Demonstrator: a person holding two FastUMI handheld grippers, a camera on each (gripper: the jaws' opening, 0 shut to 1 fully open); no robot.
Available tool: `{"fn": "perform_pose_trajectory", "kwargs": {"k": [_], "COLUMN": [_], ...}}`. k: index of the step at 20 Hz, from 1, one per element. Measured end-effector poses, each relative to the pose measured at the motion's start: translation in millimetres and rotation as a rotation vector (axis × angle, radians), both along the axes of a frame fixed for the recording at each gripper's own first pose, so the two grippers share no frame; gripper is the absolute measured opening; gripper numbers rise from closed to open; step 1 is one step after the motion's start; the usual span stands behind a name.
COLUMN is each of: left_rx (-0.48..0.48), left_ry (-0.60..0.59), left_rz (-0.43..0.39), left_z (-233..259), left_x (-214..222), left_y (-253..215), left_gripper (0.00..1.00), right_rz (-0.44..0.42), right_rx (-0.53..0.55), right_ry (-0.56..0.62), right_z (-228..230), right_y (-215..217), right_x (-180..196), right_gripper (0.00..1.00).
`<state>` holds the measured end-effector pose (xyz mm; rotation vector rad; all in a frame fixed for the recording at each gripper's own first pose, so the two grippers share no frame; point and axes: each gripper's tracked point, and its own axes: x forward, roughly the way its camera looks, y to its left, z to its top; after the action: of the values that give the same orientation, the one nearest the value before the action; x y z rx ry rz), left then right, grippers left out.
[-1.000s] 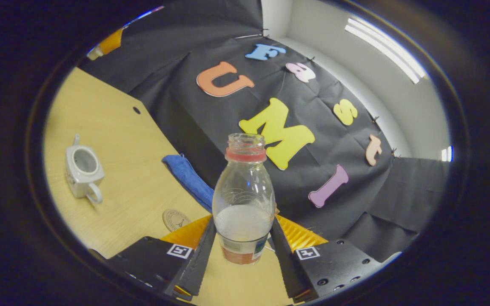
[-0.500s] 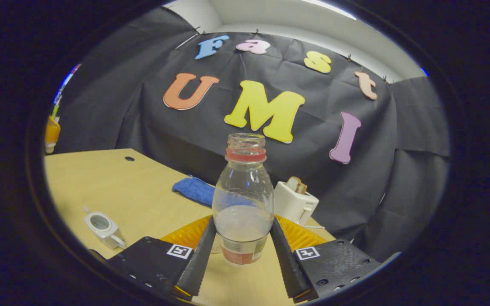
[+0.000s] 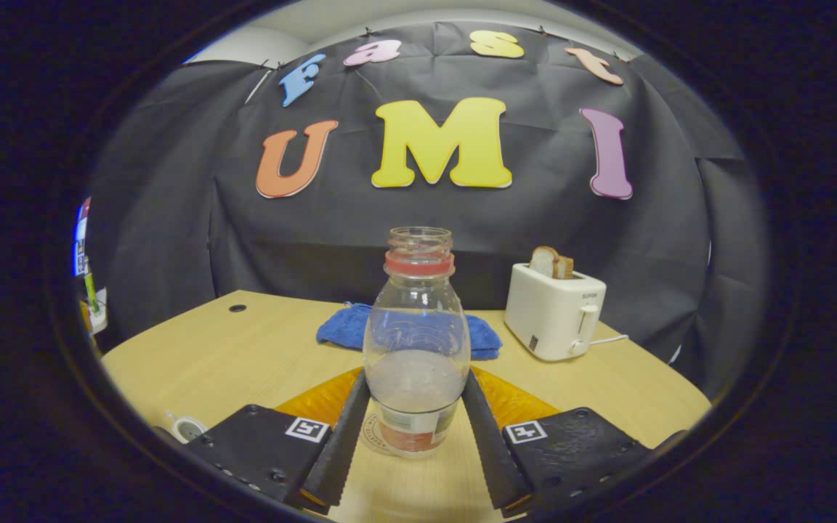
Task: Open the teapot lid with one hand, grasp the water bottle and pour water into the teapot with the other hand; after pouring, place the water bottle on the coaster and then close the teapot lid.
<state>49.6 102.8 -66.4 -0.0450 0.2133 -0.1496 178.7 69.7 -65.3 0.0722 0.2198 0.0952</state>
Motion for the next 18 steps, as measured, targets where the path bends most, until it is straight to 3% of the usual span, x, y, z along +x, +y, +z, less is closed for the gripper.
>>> {"fn": "perform_pose_trajectory", "kwargs": {"k": [5, 18], "left_rx": [-0.023, -0.008], "left_ry": [-0.002, 0.014], "left_rz": [-0.01, -0.015], "left_z": [1, -5], "left_x": [1, 2], "left_y": [-2, -4], "left_gripper": [0.04, 0.04], "right_rz": [-0.029, -0.008], "right_rx": [0.075, 0.033], "right_ry": [0.037, 0.05], "right_z": [-11, -18], "right_y": [1, 15], "right_x": [22, 29], "right_gripper": [0.73, 0.77]}}
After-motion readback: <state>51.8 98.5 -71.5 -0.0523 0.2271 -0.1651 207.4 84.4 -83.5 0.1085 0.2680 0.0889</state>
